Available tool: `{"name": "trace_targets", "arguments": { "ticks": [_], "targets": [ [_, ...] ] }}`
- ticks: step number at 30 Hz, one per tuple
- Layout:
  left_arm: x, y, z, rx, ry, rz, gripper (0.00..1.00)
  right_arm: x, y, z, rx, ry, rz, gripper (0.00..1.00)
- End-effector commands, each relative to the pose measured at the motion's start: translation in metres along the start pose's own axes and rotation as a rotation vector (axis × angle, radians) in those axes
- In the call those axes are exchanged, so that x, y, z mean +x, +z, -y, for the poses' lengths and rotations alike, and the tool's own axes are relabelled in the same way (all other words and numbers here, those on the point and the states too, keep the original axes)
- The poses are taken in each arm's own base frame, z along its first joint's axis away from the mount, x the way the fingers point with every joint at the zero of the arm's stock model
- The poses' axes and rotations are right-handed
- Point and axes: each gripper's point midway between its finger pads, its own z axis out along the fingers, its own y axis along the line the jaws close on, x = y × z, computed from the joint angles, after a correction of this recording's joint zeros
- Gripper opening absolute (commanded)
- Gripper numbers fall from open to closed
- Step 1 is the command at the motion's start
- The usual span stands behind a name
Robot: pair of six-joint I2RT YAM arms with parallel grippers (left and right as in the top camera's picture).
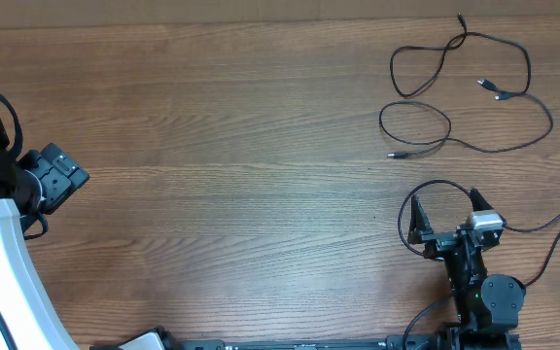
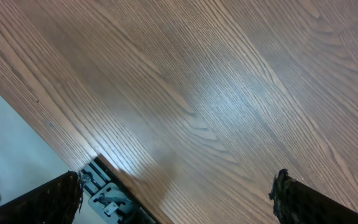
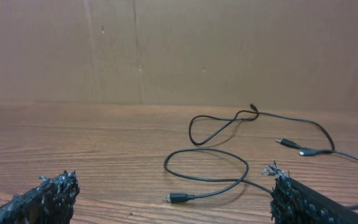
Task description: Untangle cables
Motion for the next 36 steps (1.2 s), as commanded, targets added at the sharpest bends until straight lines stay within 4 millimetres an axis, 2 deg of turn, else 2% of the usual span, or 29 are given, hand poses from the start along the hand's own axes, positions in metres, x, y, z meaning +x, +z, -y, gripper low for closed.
{"name": "trace_targets", "arguments": {
  "ticks": [1,23,26,31,36],
  "targets": [
    [0.000,0.001,-0.001,-0.003,-0.018,-0.006,1.00,0.002,0.000,0.003,0.013,-0.008,0.004,1.00],
    [0.000,0.002,-0.001,-0.005,-0.017,-0.008,0.99,0.002,0.000,0.003,0.013,-0.008,0.004,1.00],
    [-0.002,-0.002,-0.008,-0.031,-0.020,0.025,1.00,0.002,0.000,0.003,0.013,-0.008,0.004,1.00],
    [0.006,-0.009,-0.010,0.010,-0.047,0.073,1.00,0.002,0.000,0.003,0.013,-0.009,0.004,1.00],
    [0.021,0.008,-0.011,0.070,-0.046,0.140,1.00,0.002,0.000,0.003,0.013,-0.009,0.004,1.00]
  ]
}}
